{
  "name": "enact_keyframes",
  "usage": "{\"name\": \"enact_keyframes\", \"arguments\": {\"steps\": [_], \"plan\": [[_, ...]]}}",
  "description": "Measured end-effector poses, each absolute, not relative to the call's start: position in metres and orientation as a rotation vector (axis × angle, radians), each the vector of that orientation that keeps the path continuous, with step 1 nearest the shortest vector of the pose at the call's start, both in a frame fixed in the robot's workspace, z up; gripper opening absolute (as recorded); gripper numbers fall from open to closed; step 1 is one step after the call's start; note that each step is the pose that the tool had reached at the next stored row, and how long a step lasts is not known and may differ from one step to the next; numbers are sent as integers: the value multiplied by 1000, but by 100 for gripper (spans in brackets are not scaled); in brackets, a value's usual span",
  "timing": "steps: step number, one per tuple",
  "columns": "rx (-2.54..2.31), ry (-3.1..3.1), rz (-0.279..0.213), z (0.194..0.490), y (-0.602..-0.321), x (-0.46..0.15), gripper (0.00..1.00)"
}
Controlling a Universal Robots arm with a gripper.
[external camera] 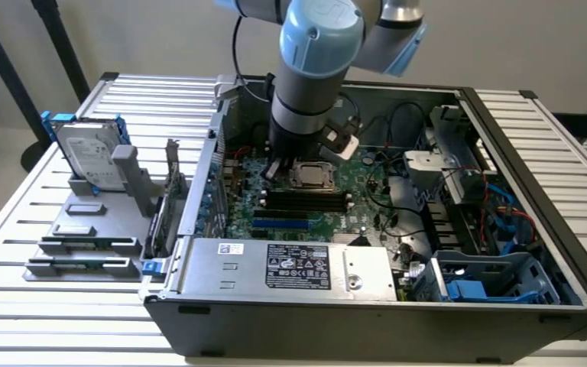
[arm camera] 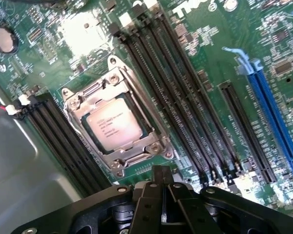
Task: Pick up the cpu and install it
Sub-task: 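Install the first cpu locking lever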
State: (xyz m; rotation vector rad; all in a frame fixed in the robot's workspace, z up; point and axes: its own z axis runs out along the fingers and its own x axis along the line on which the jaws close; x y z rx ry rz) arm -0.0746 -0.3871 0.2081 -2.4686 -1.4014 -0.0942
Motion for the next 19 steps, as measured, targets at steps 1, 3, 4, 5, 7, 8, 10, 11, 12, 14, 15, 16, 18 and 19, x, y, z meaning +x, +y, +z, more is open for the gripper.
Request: {"name": "enact_keyframes", "arguments": {"steps": [1, 3, 4, 5, 7, 8, 10, 11, 12, 14, 15, 16, 18, 19], "plan": [[-2466, -1407, -92, 208, -385, -75, 11], [-2459, -1421, -88, 209, -382, -75, 11], [-2455, -1430, -86, 209, -380, -75, 11], [-2450, -1440, -84, 209, -378, -75, 11], [-2440, -1460, -79, 209, -375, -75, 11], [-2434, -1470, -77, 210, -374, -75, 11], [-2423, -1491, -72, 211, -372, -75, 11], [-2417, -1501, -69, 211, -371, -75, 11], [-2412, -1513, -66, 212, -370, -75, 11], [-2402, -1534, -60, 213, -369, -75, 11], [-2397, -1545, -56, 214, -369, -75, 11], [-2392, -1556, -53, 215, -368, -75, 11], [-2383, -1576, -48, 217, -367, -75, 11], [-2378, -1587, -46, 217, -367, -75, 11]]}}
